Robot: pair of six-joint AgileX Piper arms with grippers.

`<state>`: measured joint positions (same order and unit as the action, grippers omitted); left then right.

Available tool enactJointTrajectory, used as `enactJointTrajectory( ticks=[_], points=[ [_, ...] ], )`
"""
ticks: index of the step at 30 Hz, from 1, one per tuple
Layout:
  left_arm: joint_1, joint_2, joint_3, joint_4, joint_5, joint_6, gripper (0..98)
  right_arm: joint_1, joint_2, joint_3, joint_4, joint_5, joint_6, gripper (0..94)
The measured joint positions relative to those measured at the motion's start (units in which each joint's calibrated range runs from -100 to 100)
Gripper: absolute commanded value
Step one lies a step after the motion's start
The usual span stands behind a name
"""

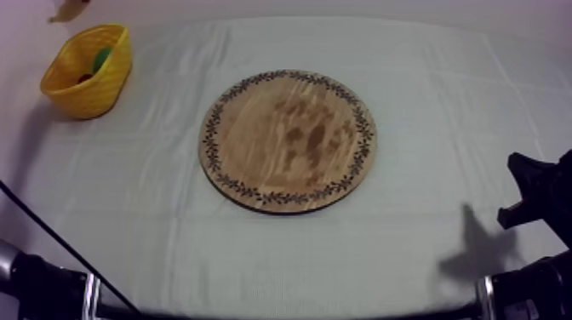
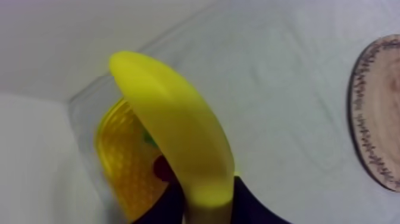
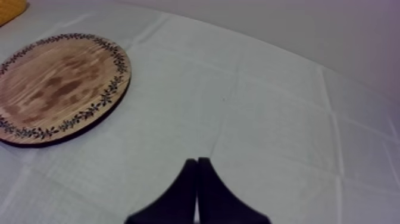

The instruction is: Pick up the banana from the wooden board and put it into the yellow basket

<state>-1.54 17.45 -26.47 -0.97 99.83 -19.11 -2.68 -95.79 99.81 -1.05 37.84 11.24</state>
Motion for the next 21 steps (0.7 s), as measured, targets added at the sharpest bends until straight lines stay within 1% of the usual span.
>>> enactJointTrajectory(
  ticks=[5,7,9,13,15,18,21],
  points=[
    [-3.1,5.6,-3.4,0.21,-0.1,-1.1,18.2,0.0,0.0,0.0,0.0,0.0,0.0,0.2],
    [-3.6,7.5,-3.8,0.21,-0.1,-1.4,22.0,0.0,0.0,0.0,0.0,0.0,0.0,0.2],
    [-3.9,8.7,-3.4,0.21,-0.1,-1.4,31.0,0.0,0.0,0.0,0.0,0.0,0.0,0.2],
    [-4.3,9.2,-1.2,0.26,-0.1,-1.3,54.8,0.0,0.0,0.0,0.0,0.0,0.0,0.2],
    [-4.3,8.7,0.0,0.26,-0.1,-1.0,64.1,0.0,0.0,0.0,0.0,0.0,0.0,0.2],
    [-4.4,7.7,1.8,0.26,-0.2,-0.5,70.2,0.0,0.0,0.0,0.0,0.0,0.0,0.2],
    [-4.4,5.4,3.5,0.26,-0.3,0.1,71.7,0.0,0.0,0.0,0.0,-0.1,0.0,0.2]
  ],
)
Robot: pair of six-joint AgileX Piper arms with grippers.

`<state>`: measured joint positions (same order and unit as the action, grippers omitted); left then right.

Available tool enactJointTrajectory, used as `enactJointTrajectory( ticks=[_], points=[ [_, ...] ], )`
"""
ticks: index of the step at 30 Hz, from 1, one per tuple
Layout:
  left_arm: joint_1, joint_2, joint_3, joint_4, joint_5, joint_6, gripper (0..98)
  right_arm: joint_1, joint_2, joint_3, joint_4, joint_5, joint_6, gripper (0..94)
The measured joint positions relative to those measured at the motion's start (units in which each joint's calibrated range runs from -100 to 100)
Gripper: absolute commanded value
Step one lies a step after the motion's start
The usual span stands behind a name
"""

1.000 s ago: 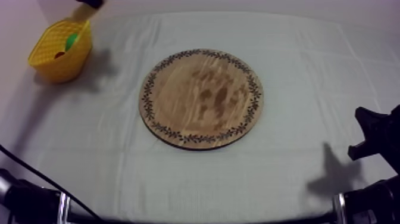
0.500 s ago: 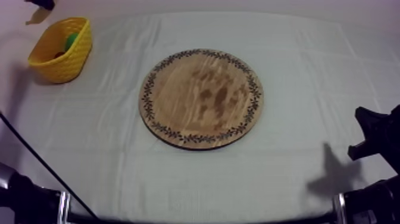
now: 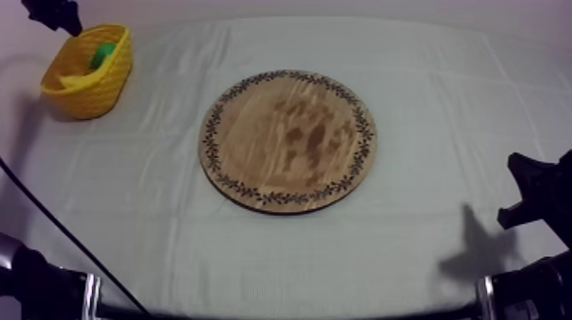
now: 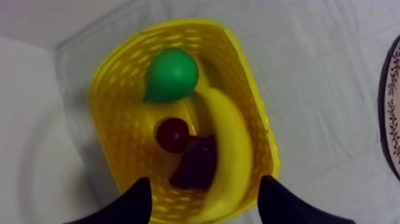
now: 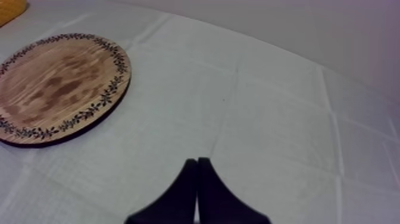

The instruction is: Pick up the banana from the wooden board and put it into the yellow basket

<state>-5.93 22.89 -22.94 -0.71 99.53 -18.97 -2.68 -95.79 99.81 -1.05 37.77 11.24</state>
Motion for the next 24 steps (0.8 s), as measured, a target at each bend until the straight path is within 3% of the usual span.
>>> enactJointTrajectory(
  ticks=[6,11,24],
  points=[
    [-0.1,-7.1,4.7,-0.11,0.0,1.3,67.4,0.0,0.0,0.0,0.0,0.0,0.0,0.2],
    [-0.1,-15.5,9.9,-0.24,-0.5,2.8,57.5,0.0,0.0,0.0,0.0,0.1,0.0,0.2],
    [-0.6,-45.3,27.1,0.30,-6.4,8.2,15.3,0.0,0.0,0.0,0.0,0.1,0.0,0.2]
  ],
)
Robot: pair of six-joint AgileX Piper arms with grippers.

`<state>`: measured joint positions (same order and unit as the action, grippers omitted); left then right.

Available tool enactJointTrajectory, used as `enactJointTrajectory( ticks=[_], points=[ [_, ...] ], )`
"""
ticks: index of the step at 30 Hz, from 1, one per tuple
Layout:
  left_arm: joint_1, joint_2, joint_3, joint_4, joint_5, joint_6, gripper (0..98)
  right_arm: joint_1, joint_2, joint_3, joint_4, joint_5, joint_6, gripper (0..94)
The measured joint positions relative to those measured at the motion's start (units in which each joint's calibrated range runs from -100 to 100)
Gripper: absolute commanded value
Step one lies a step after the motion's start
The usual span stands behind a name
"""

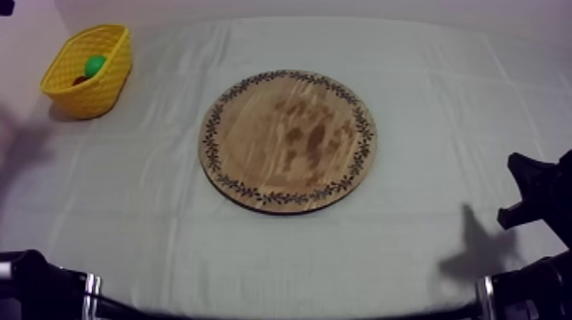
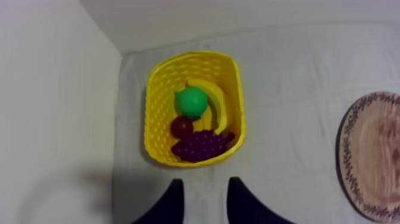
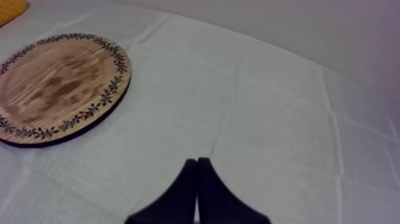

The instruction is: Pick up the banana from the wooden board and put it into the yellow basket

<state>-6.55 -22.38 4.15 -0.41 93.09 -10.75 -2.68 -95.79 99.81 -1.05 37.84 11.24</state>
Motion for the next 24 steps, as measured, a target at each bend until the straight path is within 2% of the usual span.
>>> enactJointTrajectory(
  ticks=[3,7,14,18,24],
  points=[
    [0.9,-6.4,4.2,0.41,-2.6,1.3,7.0,0.0,0.0,0.0,0.0,0.0,0.0,0.2],
    [2.4,-13.7,10.5,1.01,-8.1,2.9,2.0,0.0,0.0,0.0,0.0,0.0,0.0,0.2],
    [5.5,-26.7,26.9,1.96,-21.6,5.8,0.3,0.0,0.0,0.0,0.0,0.0,0.0,0.2],
    [6.6,-34.6,38.2,2.96,-30.2,6.2,0.2,0.0,0.0,0.0,0.0,0.0,0.0,0.2],
    [8.5,-45.9,55.7,3.58,-39.5,6.3,0.1,0.0,0.0,0.0,0.0,0.0,0.0,0.2]
  ],
)
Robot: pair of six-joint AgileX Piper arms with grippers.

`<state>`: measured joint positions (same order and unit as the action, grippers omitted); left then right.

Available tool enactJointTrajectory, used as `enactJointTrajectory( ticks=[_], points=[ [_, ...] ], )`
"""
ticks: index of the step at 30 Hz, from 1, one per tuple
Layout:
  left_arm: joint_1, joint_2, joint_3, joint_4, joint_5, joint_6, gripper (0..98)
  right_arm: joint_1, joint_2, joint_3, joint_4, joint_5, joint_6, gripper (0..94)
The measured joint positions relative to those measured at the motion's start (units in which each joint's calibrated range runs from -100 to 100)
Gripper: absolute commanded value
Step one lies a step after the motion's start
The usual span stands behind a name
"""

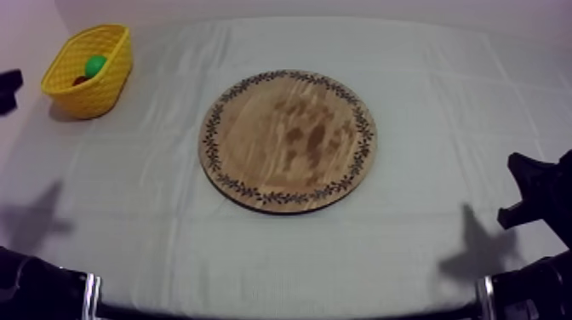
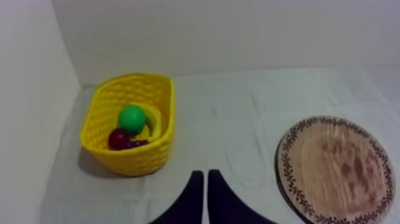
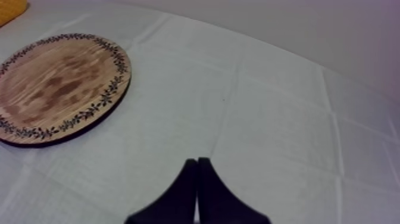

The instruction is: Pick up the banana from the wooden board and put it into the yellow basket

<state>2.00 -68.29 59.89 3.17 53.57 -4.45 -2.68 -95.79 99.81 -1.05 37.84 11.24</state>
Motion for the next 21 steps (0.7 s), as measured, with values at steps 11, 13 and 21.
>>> enactJointTrajectory(
  ticks=[11,13,21],
  points=[
    [2.3,-17.2,26.0,0.19,-11.4,1.8,0.0,0.0,0.0,0.0,0.0,-0.1,0.0,0.2],
    [2.2,-19.6,29.1,0.19,-11.5,1.8,0.0,0.0,0.0,0.0,0.0,-0.1,0.0,0.2],
    [1.6,-27.1,36.1,-0.01,-10.8,1.5,0.0,0.0,0.0,0.0,0.0,-0.1,0.0,0.2]
  ],
)
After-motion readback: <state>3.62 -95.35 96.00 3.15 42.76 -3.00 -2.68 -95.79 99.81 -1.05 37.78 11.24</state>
